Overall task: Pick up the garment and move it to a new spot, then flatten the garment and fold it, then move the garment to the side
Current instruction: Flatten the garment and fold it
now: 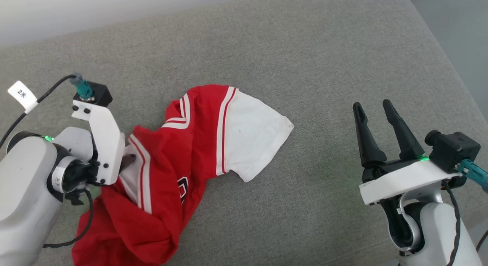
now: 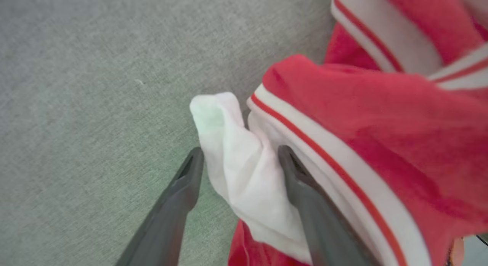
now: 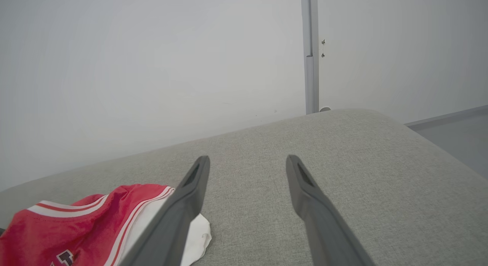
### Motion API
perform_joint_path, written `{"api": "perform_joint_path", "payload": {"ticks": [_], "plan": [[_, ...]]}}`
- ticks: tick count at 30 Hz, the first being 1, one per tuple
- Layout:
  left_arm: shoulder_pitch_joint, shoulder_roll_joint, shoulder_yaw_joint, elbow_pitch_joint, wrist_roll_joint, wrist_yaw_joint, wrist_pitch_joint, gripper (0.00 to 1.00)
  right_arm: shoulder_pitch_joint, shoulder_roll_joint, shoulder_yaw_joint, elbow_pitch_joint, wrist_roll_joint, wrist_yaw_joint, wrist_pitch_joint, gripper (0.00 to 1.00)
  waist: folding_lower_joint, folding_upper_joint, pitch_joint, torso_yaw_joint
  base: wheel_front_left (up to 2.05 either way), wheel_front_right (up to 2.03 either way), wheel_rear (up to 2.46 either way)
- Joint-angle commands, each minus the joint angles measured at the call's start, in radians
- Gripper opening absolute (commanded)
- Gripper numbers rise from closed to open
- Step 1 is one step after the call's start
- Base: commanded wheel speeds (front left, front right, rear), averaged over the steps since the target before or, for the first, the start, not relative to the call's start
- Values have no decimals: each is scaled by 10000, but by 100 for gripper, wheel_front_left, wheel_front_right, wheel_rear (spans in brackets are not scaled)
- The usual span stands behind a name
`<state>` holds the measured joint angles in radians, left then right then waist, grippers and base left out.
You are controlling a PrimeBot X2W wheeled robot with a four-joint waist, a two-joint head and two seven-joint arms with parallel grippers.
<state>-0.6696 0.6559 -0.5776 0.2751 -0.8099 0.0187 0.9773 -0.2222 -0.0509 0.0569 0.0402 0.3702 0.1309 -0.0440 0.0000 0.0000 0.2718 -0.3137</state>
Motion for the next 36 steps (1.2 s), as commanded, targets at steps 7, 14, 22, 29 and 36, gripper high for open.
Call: {"api": "perform_joint_path", "payload": {"ticks": [7,14,22,29,36], "plan": [[-233,27,36,410,82,57,-159,0,-170,3,-90,124,38,-3,-163,100,0,0,129,153,0,0,0],[-90,380,758,-24,-233,418,-718,0,-164,3,-247,175,-100,-3,-142,100,0,0,12,578,0,0,0],[979,1460,1812,-490,-497,1244,-1329,0,-72,3,-416,136,-244,-3,-11,100,0,0,-136,1059,0,0,0],[2147,2030,2195,-471,-503,1885,-1654,0,-16,3,-514,45,-333,-3,148,100,0,0,-144,1356,0,0,0],[2235,1716,2489,-57,-692,1491,-2753,100,-102,3,-493,-50,-372,-3,262,100,0,0,-165,1487,0,0,0]]}}
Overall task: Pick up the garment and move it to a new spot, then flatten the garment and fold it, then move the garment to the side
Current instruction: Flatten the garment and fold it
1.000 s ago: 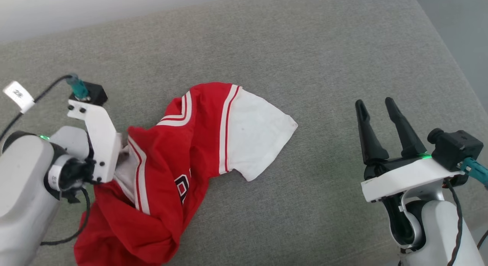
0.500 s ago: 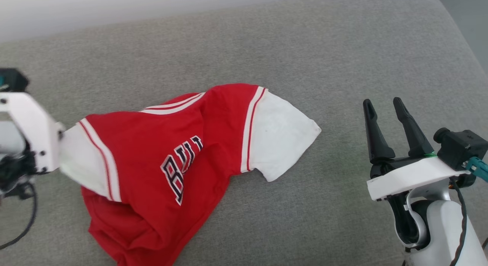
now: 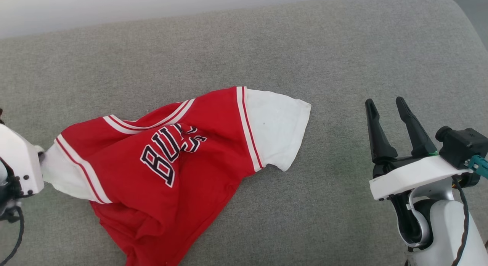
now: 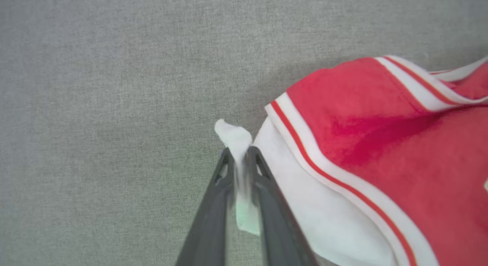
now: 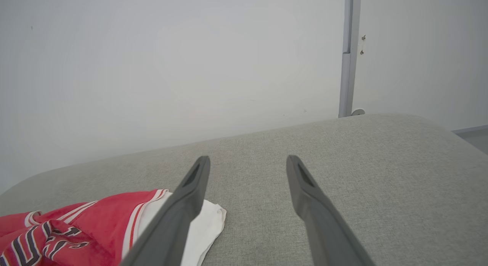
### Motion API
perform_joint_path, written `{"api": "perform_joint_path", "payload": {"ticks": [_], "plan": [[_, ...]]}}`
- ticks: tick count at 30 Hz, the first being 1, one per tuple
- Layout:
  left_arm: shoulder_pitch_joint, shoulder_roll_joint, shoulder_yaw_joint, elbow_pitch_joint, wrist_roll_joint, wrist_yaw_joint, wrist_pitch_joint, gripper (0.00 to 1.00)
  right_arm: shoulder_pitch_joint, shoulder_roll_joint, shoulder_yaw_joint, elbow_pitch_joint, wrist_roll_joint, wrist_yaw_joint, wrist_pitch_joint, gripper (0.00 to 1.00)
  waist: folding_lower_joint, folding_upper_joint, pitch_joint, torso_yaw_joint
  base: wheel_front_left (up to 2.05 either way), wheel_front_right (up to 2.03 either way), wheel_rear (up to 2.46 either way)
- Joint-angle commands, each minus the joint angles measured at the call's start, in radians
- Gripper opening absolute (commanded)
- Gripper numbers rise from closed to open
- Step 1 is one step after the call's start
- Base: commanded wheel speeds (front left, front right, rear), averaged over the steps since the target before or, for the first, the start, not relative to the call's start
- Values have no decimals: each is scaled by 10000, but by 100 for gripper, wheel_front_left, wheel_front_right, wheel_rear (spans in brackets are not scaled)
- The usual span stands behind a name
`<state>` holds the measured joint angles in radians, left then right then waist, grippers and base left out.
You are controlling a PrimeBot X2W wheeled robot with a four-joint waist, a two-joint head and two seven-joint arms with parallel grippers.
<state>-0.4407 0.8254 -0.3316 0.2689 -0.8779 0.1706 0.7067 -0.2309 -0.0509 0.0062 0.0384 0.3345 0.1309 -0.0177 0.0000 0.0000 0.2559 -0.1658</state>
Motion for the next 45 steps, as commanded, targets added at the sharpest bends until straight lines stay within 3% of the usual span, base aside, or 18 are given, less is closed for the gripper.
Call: {"api": "perform_joint_path", "payload": {"ticks": [1,10,17,26,35,36,37,38,45], "plan": [[-152,-1,54,29,-4,-115,-157,100,-13,3,14,-57,-22,-3,29,100,0,0,-13,22,0,0,0],[-757,-81,55,-224,-195,-496,-72,100,52,1,17,-172,-7,-3,111,100,0,0,-70,108,0,0,0],[-1069,-188,-617,-649,163,-909,389,100,120,1,35,-212,-12,-3,161,100,0,0,-139,113,0,0,0],[-2109,-351,-1410,811,946,-1611,471,100,-37,1,192,-711,24,-3,252,100,0,0,306,-254,0,0,0],[-2783,-1013,-1706,2450,658,-2132,805,100,-78,3,130,-1063,-45,-3,361,100,0,0,849,-455,0,0,0],[-2809,-1092,-1815,2612,630,-2201,1009,69,-84,1,110,-1093,-56,-3,373,100,0,0,902,-456,0,0,0],[-2852,-1156,-1880,2728,630,-2258,1069,9,-99,5,106,-1122,-60,-3,385,100,0,0,960,-459,0,0,0],[-2931,-1230,-1888,2839,581,-2275,1117,0,-129,3,106,-1147,-51,-5,386,100,0,0,1027,-466,0,0,0],[-4214,-1285,-1794,2809,901,-2622,309,0,-298,3,101,-1264,-33,-5,325,100,0,0,1471,-519,0,0,0]]}}
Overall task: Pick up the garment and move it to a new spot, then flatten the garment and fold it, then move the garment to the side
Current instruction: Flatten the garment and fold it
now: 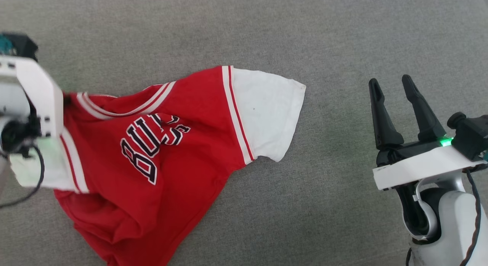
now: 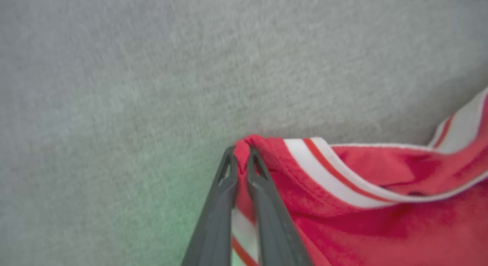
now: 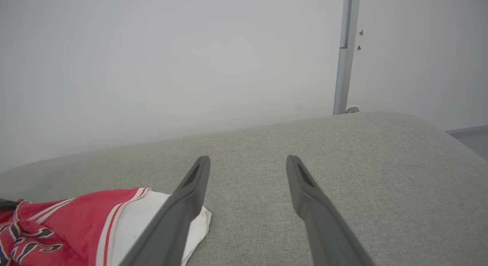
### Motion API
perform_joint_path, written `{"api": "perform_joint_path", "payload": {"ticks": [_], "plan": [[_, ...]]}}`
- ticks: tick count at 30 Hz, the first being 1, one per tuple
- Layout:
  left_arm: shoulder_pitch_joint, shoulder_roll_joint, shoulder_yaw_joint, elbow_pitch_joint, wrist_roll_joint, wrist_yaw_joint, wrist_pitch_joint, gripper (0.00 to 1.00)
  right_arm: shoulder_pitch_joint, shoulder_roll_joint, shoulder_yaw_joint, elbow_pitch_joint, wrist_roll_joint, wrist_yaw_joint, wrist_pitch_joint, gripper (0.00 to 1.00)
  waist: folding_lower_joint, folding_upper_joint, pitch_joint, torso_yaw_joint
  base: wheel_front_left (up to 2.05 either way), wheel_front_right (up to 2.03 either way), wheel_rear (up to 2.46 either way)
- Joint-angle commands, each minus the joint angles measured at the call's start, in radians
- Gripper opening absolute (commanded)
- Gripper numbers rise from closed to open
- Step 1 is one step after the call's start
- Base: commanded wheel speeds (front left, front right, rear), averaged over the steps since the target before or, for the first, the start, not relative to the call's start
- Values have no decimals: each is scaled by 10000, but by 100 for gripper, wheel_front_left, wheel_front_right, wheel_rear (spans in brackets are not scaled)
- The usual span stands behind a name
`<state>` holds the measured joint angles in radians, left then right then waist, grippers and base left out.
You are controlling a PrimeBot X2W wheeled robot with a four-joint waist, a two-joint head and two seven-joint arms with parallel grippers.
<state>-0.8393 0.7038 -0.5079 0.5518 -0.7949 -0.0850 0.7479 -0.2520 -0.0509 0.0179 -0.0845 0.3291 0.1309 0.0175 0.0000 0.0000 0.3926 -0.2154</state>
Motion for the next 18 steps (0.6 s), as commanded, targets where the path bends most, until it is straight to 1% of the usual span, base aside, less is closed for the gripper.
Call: {"api": "perform_joint_path", "payload": {"ticks": [1,7,11,12,13,14,15,18], "plan": [[-419,-64,-21,-21,134,-110,-246,0,-112,3,-12,-35,22,-5,-47,100,0,0,165,-36,0,0,0],[-1512,-122,-290,179,658,-317,-1111,0,-329,3,95,70,81,-3,-187,100,0,0,472,-144,0,0,0],[-1728,-266,-458,513,728,-371,-1535,0,-461,3,181,164,129,-3,-256,100,0,0,554,-176,0,0,0],[-1758,-317,-512,657,679,-390,-1630,2,-487,3,212,200,146,-3,-289,100,0,0,564,-182,0,0,0],[-1798,-342,-563,769,654,-409,-1690,30,-502,3,232,244,160,-3,-307,100,0,0,565,-181,0,0,0],[-1842,-356,-612,869,630,-422,-1743,47,-516,3,270,281,184,-3,-318,100,0,0,556,-172,0,0,0],[-1882,-397,-605,971,543,-427,-1831,100,-543,3,293,342,186,-3,-344,100,0,0,530,-153,0,0,0],[-1855,-439,-591,1134,419,-444,-2099,100,-590,2,348,469,176,-3,-344,100,0,0,360,-51,0,0,0]]}}
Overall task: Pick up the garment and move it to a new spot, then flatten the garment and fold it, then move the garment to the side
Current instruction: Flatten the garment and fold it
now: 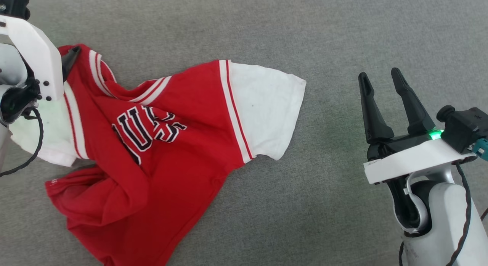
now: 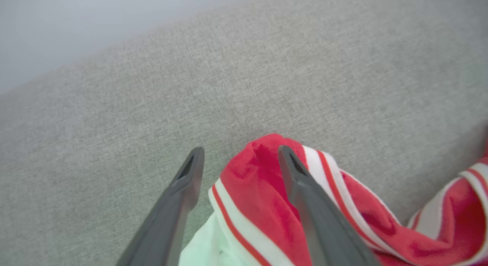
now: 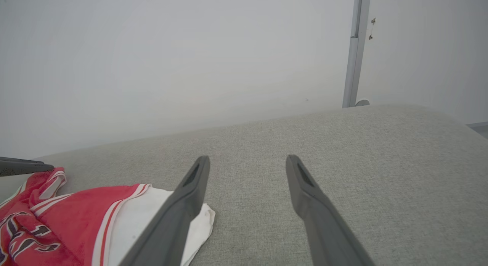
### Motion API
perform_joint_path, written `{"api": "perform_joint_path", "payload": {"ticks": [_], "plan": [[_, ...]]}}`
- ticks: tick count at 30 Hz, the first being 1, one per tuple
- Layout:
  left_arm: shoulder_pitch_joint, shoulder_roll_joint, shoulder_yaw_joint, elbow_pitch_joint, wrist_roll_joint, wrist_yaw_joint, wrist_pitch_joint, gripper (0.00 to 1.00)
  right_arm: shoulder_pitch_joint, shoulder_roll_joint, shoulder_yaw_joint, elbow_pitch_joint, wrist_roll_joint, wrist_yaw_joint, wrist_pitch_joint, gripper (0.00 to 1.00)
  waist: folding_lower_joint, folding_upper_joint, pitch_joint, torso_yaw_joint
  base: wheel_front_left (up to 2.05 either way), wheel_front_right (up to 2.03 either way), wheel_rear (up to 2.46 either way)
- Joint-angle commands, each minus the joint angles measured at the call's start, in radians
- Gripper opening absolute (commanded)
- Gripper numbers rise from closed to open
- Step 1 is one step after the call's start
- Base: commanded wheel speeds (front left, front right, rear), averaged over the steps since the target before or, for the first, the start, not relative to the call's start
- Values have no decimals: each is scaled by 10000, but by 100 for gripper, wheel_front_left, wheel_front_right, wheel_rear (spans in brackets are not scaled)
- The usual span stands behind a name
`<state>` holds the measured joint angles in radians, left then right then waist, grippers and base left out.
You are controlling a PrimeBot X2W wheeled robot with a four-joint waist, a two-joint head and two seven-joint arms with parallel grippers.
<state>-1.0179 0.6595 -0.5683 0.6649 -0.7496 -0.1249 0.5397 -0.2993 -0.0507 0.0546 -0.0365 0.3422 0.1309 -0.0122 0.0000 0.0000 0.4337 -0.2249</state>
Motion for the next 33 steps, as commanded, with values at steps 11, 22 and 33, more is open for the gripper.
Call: {"api": "perform_joint_path", "payload": {"ticks": [11,22,33], "plan": [[1037,274,89,-337,-841,-6,-250,100,188,1,-177,11,-347,-3,297,100,0,0,-874,827,0,0,0],[1624,312,-25,434,-1191,483,722,100,230,0,-16,-471,-481,-3,840,100,0,0,-885,1013,0,0,0],[1390,-277,-338,2214,-1169,442,913,100,245,-152,295,-868,-358,-3,1673,100,0,0,-488,828,0,0,0]]}}
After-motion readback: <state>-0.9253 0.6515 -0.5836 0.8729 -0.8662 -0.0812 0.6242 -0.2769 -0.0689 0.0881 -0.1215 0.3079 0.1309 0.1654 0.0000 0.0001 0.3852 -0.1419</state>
